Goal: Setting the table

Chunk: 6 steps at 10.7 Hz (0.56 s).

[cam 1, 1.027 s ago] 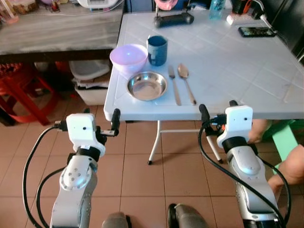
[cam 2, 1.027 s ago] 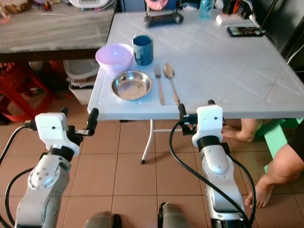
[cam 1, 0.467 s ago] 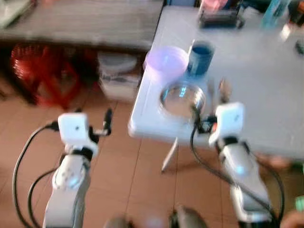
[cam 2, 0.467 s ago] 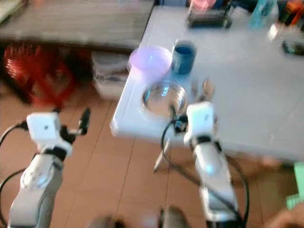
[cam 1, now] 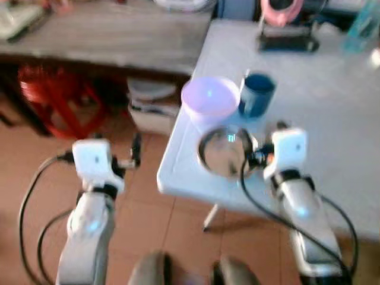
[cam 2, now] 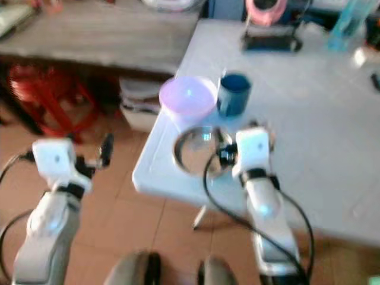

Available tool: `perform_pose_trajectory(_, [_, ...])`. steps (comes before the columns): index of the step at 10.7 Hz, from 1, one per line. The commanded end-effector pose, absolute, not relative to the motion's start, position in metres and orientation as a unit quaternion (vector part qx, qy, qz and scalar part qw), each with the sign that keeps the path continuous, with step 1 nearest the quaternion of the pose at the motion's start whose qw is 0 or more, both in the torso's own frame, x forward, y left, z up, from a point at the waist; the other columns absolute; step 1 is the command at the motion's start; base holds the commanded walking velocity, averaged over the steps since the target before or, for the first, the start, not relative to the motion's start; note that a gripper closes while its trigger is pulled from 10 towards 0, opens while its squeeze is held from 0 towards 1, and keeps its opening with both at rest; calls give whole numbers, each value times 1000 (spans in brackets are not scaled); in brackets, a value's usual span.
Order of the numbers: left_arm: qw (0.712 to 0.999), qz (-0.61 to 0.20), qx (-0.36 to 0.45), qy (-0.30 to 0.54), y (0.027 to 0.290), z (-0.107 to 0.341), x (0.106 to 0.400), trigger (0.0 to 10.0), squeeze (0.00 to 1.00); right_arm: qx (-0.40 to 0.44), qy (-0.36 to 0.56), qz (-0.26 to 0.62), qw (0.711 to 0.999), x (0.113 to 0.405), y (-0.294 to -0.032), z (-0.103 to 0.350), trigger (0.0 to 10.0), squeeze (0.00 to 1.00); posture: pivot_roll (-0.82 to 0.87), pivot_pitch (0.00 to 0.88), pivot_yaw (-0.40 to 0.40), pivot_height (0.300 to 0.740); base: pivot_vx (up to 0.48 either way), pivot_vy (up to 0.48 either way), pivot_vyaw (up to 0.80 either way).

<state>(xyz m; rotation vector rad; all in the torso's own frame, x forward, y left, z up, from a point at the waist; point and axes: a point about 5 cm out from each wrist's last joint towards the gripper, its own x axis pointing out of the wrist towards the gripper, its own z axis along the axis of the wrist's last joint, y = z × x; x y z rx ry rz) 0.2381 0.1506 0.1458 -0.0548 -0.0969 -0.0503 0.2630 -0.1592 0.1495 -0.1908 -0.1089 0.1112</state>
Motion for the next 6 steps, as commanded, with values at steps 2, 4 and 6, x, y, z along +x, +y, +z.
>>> perform_pose_trajectory(2, [998, -33, -15, -46, 151, 145, 235, 10000, 0, -96, -55, 49, 993, 261, -161, 150, 10000, 0, 31, 146, 47, 740, 0, 0, 0])
perform_pose_trajectory(4, [998, -42, -8, -43, 152, 144, 234, 10000, 0, -78, -45, 33, 995, 260, -166, 146, 10000, 1000, 30, 149, 51, 740, 0, 0, 0])
perform_pose_trajectory(6, [998, -46, -7, -44, 151, 144, 235, 10000, 0, -69, -40, 26, 996, 260, -167, 145, 10000, 1000, 30, 152, 49, 740, 0, 0, 0])
